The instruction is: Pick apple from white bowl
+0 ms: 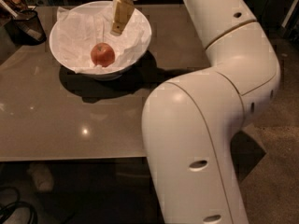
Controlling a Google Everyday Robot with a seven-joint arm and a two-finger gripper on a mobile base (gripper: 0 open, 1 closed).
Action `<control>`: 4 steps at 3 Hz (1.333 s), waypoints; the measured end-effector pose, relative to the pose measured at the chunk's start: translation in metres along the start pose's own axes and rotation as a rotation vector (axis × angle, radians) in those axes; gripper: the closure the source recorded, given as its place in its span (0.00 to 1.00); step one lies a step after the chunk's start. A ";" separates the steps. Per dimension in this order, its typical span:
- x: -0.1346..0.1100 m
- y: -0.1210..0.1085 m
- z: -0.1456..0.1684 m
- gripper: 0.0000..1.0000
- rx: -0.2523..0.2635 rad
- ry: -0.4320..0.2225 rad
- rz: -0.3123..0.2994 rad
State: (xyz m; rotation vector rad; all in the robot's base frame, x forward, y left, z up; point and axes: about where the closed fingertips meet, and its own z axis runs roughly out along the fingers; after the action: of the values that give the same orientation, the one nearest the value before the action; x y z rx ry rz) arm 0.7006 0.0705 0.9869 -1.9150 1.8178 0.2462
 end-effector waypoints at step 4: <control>-0.002 -0.009 0.055 0.32 -0.063 0.025 0.074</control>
Offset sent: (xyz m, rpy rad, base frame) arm 0.0130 -0.0061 -0.0290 -0.0963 0.1568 -0.0092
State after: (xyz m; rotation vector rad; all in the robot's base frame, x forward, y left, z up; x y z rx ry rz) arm 0.7199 0.0971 0.9421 -1.9030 1.9212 0.3099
